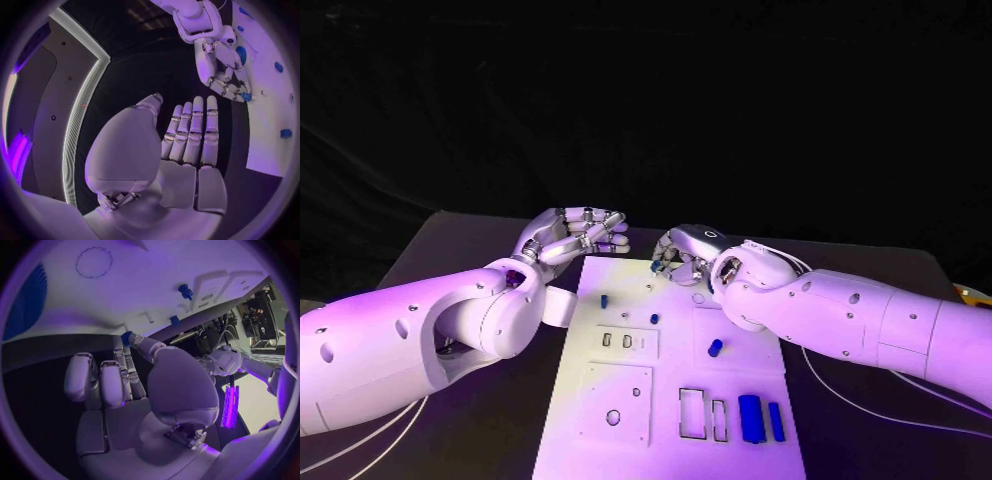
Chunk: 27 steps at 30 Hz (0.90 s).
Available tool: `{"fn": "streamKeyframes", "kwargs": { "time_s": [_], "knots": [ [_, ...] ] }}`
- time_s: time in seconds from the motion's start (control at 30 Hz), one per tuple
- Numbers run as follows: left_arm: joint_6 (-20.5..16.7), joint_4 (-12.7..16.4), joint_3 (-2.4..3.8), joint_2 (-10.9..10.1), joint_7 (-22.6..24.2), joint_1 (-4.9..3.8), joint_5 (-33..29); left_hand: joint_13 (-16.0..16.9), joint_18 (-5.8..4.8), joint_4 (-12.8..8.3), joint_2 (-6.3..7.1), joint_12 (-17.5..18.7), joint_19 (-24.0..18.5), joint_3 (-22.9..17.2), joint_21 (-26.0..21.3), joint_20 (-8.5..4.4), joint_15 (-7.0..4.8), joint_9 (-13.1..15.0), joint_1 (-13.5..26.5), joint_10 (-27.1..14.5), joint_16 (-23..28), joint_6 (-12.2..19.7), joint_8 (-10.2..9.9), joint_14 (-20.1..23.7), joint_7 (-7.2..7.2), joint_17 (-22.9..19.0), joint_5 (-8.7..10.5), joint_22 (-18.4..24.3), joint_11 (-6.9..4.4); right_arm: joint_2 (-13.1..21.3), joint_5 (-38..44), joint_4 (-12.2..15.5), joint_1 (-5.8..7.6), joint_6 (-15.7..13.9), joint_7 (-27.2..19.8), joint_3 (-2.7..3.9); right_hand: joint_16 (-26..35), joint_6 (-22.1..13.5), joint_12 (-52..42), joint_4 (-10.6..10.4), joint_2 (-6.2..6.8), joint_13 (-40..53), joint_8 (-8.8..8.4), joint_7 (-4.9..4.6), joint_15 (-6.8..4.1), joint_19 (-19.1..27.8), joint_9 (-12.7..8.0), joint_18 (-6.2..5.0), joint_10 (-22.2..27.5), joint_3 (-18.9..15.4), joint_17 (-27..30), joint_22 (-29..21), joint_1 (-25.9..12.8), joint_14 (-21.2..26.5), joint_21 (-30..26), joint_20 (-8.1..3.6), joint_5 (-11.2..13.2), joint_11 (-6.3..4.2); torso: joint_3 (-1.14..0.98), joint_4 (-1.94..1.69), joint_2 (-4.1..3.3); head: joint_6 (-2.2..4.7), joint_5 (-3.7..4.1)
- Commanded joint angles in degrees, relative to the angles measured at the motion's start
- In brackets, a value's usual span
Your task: Assemble the parts on the task board
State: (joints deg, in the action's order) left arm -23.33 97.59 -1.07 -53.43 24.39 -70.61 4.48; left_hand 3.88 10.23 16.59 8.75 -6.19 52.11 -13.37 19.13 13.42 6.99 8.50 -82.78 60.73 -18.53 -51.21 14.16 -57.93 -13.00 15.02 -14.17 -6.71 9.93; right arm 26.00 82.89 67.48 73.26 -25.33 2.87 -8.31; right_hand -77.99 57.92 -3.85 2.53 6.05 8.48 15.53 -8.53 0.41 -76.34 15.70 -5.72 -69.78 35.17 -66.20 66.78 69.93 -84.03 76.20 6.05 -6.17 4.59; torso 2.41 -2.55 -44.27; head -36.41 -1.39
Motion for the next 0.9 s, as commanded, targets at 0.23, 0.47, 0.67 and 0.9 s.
{"fn": "streamKeyframes", "kwargs": {
  "time_s": [0.23,0.47,0.67,0.9],
  "knots": [
    [0.99,0.24,0.07,-0.05,0.09,-0.21,-0.16,-0.03,0.24,-0.14,-0.25,0.34,0.12,0.05,-0.08,0.1,0.23,-0.06,0.55,-0.41,0.35,0.33,-0.21,0.2,-0.33,0.11,0.2,0.1,0.05,0.24,0.03,0.25,-0.51,1.82,0.03,-0.25,-0.32,-0.67,0.27,-0.35,0.28,-0.13,0.81,-0.12,-0.09,0.05,2.83,0.73,0.51,0.15,0.24,-0.11,-0.55,-1.73,0.06,0.27,-0.31,0.31,0.07,-0.01,0.04,-0.29,-0.02],
    [0.98,0.18,0.07,-0.18,0.03,-0.23,-0.16,-0.03,0.24,-0.14,-0.25,0.37,0.1,0.04,-0.09,0.11,0.24,-0.06,0.55,-0.43,0.38,0.34,-0.22,0.23,-0.33,0.13,0.2,0.12,0.06,0.94,0.01,0.87,-0.53,1.56,-0.02,-0.26,-0.29,-0.66,0.25,-0.37,0.31,-0.13,0.84,-0.11,-0.09,0.04,2.87,0.73,0.49,0.15,0.32,-0.07,-0.58,-1.71,0.08,0.28,-0.3,0.31,0.04,0.12,0.01,-0.22,-0.21],
    [1.06,0.09,0.06,-0.16,-0.01,-0.23,-0.16,-0.03,0.24,-0.14,-0.25,0.37,0.1,0.04,-0.09,0.11,0.24,-0.06,0.55,-0.43,0.38,0.34,-0.22,0.23,-0.33,0.13,0.2,0.12,0.06,1.12,0.01,0.95,-0.54,1.28,0.05,-0.26,-0.29,-0.65,0.24,-0.38,0.32,-0.12,0.84,-0.11,-0.08,0.05,2.88,0.73,0.49,0.15,0.33,-0.09,-0.59,-1.71,0.07,0.28,-0.3,0.31,0.03,0.07,-0.04,-0.12,-0.16],
    [1.34,0.01,0.06,-0.18,-0.3,-0.24,-0.16,-0.03,0.23,-0.14,-0.25,0.56,0.01,0.04,-0.18,0.16,0.33,-0.09,0.56,-0.61,0.59,0.47,-0.31,0.53,-0.33,0.18,0.23,0.2,0.11,1.03,-0.39,0.9,-0.57,0.56,-0.23,-0.26,0.09,-1.8,0.38,-1.09,1.13,-0.37,0.37,-0.54,0.22,0.79,3.1,0.53,1.44,-0.05,1.34,-0.97,-1.64,-1.4,-0.57,0.49,0.42,0.64,0.1,0.08,-0.06,-0.05,-0.16]
  ]
}}
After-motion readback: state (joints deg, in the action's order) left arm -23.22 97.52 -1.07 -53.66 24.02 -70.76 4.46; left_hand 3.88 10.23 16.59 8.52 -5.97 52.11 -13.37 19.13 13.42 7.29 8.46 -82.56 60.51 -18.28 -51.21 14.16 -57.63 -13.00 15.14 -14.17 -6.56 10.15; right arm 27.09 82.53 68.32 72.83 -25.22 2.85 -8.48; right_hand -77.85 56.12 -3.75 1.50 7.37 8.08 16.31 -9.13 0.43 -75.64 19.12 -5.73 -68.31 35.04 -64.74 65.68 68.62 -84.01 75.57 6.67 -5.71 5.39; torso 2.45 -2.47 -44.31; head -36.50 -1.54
